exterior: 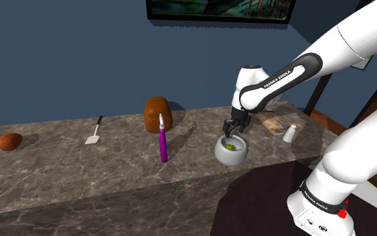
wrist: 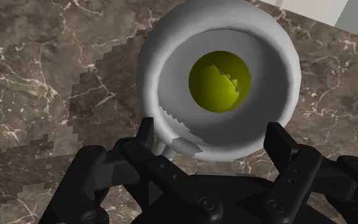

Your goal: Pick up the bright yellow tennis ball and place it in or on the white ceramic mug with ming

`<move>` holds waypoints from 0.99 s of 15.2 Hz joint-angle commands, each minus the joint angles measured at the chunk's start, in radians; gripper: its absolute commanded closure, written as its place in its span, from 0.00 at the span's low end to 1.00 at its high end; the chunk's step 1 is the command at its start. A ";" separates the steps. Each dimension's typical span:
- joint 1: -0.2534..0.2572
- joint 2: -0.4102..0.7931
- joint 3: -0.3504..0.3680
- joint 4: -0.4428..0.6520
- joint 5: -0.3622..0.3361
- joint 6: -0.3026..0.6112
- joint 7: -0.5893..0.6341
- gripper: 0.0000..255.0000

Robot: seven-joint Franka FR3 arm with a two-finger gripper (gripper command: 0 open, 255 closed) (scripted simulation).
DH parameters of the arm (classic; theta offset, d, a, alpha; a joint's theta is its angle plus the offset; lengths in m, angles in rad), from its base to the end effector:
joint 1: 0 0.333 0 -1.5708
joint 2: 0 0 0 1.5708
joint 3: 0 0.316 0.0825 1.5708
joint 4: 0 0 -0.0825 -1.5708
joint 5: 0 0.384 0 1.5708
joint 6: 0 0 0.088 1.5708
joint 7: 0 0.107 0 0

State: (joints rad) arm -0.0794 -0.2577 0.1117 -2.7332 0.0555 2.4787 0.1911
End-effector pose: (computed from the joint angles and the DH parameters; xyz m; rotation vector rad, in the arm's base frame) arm 0.3895 0.0101 0.3014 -3.1189 0.3226 -0.0026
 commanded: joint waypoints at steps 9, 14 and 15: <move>0.002 -0.114 -0.007 0.049 0.004 -0.163 -0.005 0.00; 0.002 -0.113 -0.007 0.050 0.004 -0.163 -0.005 0.00; 0.002 -0.113 -0.007 0.050 0.004 -0.163 -0.005 0.00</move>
